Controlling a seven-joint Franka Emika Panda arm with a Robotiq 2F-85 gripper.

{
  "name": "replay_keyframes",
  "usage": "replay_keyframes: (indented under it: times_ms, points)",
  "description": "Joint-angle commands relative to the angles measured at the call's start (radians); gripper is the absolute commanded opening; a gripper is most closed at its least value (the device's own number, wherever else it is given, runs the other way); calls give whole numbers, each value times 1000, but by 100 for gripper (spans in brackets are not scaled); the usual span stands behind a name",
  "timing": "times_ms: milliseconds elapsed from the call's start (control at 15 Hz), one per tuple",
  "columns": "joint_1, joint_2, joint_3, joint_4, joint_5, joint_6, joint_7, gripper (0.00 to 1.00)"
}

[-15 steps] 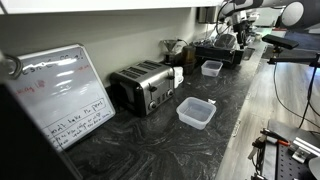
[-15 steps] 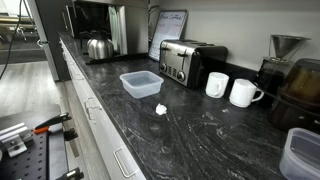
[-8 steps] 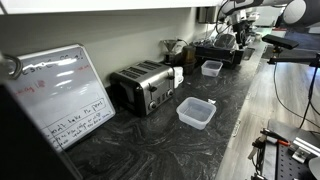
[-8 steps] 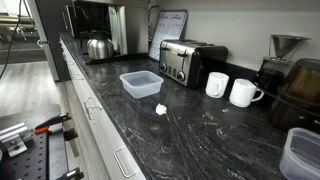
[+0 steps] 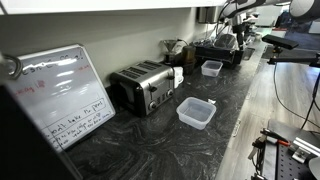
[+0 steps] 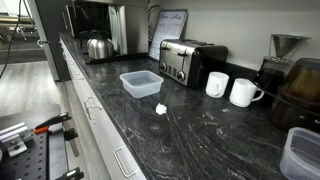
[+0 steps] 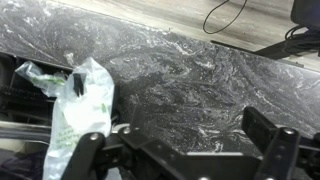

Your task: Pick the pen and place it in the bowl on the right, slide the bowl on the left to the right and then move the white cup to the left

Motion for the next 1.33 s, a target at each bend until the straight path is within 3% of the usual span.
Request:
replay_keyframes:
  times_ms: [0,200,400,600,667,800,867,1267]
  points:
    - [-14,-125,20,-239,-30,136,-142,100]
    - [-10,-182,15,-366,-49,212,-215,100]
    - [-9,-245,15,-498,-24,275,-197,100]
    - [-14,-320,19,-635,115,256,-62,100]
    - [18,-342,-19,-674,181,274,-40,100]
    - [32,-396,-22,-768,265,345,-9,100]
    - [39,-293,-41,-613,227,253,-52,100]
    - [55,-302,-58,-626,234,260,-47,100]
